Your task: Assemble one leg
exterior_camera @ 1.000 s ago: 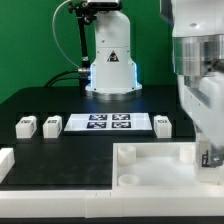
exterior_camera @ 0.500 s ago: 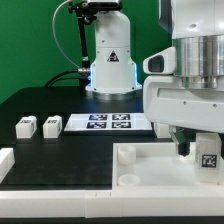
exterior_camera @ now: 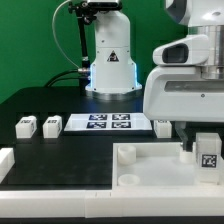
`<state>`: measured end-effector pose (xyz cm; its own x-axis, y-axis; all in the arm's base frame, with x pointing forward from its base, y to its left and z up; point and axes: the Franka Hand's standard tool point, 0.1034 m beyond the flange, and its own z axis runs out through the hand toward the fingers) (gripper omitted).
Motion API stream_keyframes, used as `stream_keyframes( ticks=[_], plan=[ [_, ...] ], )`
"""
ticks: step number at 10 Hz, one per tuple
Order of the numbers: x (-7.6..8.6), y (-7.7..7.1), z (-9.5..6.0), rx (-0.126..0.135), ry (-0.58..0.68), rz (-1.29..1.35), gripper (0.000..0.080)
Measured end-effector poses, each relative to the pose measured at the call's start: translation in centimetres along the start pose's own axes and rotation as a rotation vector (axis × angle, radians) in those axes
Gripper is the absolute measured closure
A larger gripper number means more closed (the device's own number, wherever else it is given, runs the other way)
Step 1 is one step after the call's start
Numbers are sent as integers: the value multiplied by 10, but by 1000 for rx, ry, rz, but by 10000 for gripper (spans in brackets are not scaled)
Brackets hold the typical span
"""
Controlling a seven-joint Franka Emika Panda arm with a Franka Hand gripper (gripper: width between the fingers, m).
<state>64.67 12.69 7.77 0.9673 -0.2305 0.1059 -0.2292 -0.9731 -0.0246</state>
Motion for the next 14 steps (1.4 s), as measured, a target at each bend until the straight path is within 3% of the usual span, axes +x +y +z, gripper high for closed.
stream_keyframes(
  ticks=[1,2,3,6,8,12,14],
  plan=[
    [0,0,0,1,0,95,252],
    [0,3,0,-4,-1,186,446],
    [1,7,1,-10,0,327,492],
    [-1,14,3,-45,13,965,496],
    [-5,19,5,-20,2,1350,498],
    [-9,17,6,-16,14,1316,500],
    [-14,11,9,-37,34,951,258]
  ],
)
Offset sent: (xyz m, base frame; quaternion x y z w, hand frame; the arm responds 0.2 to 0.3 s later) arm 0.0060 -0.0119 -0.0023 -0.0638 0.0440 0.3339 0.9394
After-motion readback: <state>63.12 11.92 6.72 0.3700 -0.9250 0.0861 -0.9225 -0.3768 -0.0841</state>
